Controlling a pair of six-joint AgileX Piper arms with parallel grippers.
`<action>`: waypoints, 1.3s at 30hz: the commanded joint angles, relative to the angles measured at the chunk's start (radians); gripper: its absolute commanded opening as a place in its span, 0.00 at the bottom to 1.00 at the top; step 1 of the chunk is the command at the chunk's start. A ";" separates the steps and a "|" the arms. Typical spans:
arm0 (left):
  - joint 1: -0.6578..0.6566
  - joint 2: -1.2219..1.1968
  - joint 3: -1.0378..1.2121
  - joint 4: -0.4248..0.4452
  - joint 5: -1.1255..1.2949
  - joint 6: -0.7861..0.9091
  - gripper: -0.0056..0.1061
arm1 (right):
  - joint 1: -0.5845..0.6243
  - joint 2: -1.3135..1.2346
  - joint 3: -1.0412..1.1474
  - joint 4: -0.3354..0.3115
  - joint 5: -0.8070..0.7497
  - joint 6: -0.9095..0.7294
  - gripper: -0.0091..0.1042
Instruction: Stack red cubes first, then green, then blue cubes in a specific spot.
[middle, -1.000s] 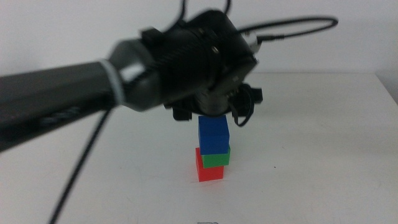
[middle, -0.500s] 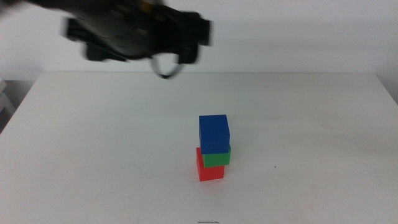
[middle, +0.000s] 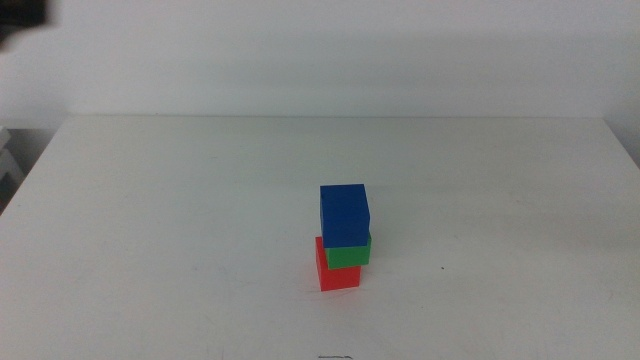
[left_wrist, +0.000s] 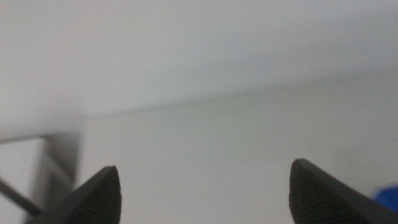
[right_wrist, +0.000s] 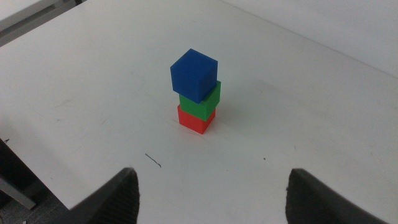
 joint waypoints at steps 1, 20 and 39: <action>0.091 -0.080 0.035 -0.038 -0.153 0.065 0.86 | 0.002 0.007 -0.022 -0.024 -0.066 -0.015 0.61; 0.162 -0.256 0.146 -0.044 -0.184 0.068 0.86 | 0.002 0.007 -0.022 -0.024 -0.066 -0.015 0.61; 0.162 -0.643 0.708 -0.045 -0.588 0.068 0.86 | 0.002 0.008 -0.012 -0.031 -0.069 -0.015 0.61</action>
